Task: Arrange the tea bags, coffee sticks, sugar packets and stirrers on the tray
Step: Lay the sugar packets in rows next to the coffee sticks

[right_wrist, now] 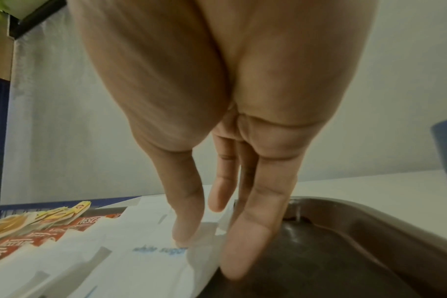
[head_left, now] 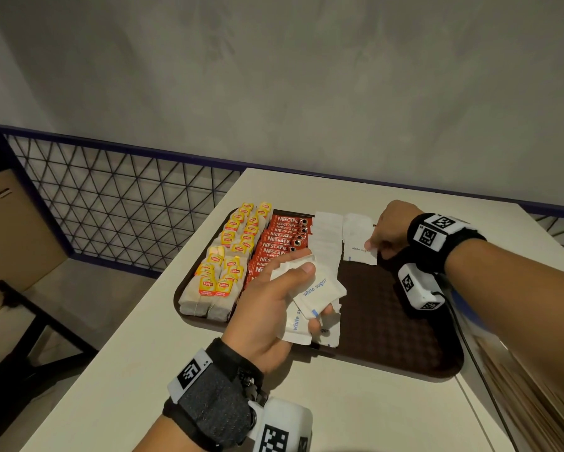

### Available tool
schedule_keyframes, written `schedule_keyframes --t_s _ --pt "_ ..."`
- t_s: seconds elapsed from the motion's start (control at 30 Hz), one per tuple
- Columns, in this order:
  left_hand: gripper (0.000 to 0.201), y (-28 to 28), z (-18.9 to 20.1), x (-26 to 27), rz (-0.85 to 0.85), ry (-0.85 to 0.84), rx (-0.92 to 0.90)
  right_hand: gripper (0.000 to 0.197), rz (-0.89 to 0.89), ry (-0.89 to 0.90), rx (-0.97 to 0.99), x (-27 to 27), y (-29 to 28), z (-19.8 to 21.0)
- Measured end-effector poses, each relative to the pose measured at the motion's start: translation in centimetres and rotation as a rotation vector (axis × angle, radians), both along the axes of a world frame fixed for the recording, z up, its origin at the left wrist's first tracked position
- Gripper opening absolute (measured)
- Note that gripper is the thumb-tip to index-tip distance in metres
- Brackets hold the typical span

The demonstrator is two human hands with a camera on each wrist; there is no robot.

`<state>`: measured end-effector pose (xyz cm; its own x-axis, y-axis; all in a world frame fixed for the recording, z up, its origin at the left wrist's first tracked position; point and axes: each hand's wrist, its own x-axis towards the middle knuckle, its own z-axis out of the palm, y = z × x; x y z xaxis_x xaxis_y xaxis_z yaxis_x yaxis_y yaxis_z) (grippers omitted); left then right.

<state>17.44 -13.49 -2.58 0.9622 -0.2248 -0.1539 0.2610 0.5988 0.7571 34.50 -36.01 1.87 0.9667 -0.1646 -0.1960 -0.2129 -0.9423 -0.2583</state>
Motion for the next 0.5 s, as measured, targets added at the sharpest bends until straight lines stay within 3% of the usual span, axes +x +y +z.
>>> schedule_keyframes --t_s 0.37,0.5 --pt "0.037 -0.06 -0.26 0.14 -0.001 0.006 0.004 0.036 -0.057 0.043 0.077 -0.07 0.67 0.1" --pt "0.036 -0.03 -0.21 0.09 -0.013 0.005 -0.008 0.022 -0.053 0.047 0.134 0.51 0.18 -0.01"
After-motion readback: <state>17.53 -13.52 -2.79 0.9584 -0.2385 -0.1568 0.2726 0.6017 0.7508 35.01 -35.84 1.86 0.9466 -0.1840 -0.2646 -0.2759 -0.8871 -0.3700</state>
